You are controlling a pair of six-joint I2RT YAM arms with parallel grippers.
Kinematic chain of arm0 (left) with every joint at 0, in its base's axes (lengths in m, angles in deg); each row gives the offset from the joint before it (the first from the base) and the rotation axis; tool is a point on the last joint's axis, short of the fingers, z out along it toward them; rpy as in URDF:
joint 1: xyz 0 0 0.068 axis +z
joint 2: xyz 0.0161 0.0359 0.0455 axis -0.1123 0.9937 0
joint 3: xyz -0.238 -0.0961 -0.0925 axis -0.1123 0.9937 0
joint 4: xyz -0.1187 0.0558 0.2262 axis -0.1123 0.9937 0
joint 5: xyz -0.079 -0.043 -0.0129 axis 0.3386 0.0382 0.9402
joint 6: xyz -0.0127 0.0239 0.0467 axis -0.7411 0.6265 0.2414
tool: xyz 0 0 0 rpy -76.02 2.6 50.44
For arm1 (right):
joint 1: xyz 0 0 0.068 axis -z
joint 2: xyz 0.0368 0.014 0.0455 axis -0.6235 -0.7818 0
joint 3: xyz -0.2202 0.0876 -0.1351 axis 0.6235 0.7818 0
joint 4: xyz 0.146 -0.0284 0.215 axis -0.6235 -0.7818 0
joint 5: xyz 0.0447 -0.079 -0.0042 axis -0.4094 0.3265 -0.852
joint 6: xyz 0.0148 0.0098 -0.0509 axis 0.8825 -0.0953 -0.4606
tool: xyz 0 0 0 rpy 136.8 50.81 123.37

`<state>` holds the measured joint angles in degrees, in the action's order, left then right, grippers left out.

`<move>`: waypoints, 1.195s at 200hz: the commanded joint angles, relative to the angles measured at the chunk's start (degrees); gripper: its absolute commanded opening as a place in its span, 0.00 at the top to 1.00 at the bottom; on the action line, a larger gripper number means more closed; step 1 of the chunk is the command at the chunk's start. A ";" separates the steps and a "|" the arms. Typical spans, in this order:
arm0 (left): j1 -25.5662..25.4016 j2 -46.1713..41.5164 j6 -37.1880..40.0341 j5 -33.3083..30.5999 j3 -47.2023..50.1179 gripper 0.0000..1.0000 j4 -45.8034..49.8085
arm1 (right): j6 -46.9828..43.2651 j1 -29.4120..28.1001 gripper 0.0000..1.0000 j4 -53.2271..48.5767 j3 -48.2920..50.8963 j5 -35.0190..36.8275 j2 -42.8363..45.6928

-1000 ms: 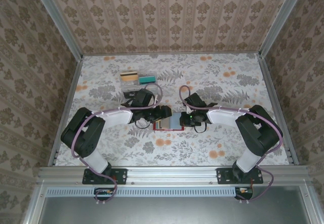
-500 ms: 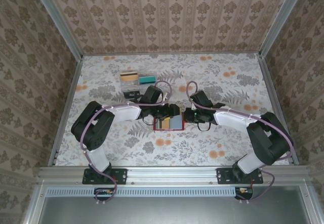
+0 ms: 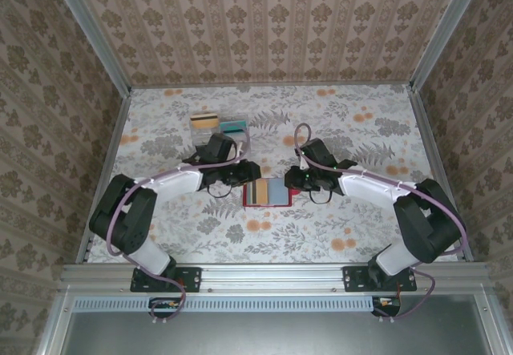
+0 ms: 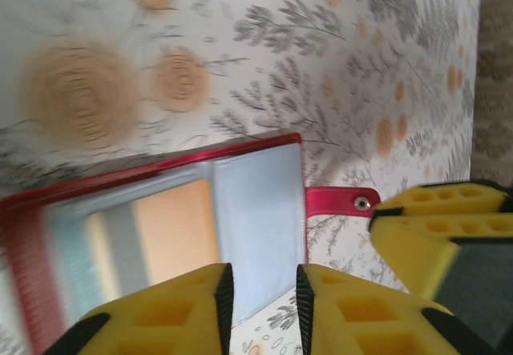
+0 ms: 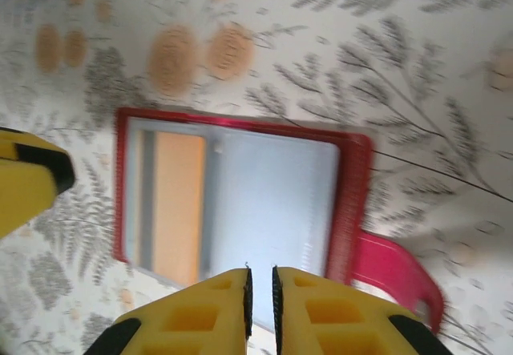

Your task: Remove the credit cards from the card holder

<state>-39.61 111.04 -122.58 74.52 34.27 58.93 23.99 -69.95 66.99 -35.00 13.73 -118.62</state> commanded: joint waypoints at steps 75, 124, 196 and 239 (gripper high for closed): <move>0.74 4.02 1.76 -2.38 2.81 1.00 4.15 | 6.64 -1.92 0.85 7.81 -5.19 -11.94 -12.23; 0.65 6.04 1.98 -2.29 2.73 1.00 4.86 | 7.08 -1.93 0.87 8.13 -6.06 -13.12 -15.25; 0.47 6.64 2.17 -2.45 2.55 1.00 5.49 | 7.24 -1.89 0.82 8.55 -6.45 -14.38 -17.57; 0.30 6.60 1.90 -2.56 2.55 1.00 5.57 | 7.83 -2.02 0.83 9.38 -6.95 -15.38 -18.86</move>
<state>-38.74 116.29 -120.96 72.55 36.59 62.25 30.90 -71.54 75.03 -40.25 0.29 -136.02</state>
